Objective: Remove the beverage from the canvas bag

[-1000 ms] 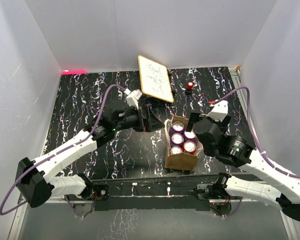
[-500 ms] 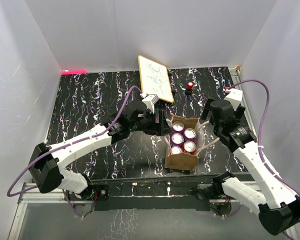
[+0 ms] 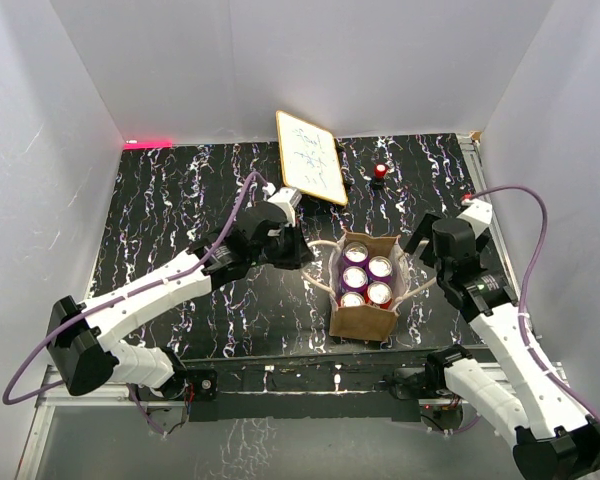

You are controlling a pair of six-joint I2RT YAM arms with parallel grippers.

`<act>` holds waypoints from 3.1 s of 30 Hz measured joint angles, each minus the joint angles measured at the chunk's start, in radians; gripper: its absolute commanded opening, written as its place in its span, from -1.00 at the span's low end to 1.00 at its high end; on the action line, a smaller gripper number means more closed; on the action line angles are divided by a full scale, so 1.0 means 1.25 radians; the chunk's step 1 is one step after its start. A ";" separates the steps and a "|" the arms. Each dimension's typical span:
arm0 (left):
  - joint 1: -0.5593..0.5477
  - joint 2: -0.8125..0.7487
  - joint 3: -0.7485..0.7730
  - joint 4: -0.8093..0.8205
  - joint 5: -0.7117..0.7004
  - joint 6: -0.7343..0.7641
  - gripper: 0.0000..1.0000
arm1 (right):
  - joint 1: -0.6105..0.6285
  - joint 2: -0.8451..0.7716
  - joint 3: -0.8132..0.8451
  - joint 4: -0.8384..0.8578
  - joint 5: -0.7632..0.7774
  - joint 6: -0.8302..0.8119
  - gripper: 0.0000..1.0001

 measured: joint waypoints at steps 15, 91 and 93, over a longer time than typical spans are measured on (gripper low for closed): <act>0.093 -0.020 0.047 -0.129 -0.053 0.065 -1.00 | -0.002 -0.060 -0.072 0.028 -0.167 0.070 0.80; -0.153 0.328 0.263 -0.283 -0.371 0.182 0.70 | -0.002 -0.089 -0.205 0.177 -0.580 0.035 -0.60; -0.153 0.331 0.259 -0.266 -0.377 0.181 0.70 | -0.002 -0.089 -0.205 0.177 -0.580 0.035 -0.60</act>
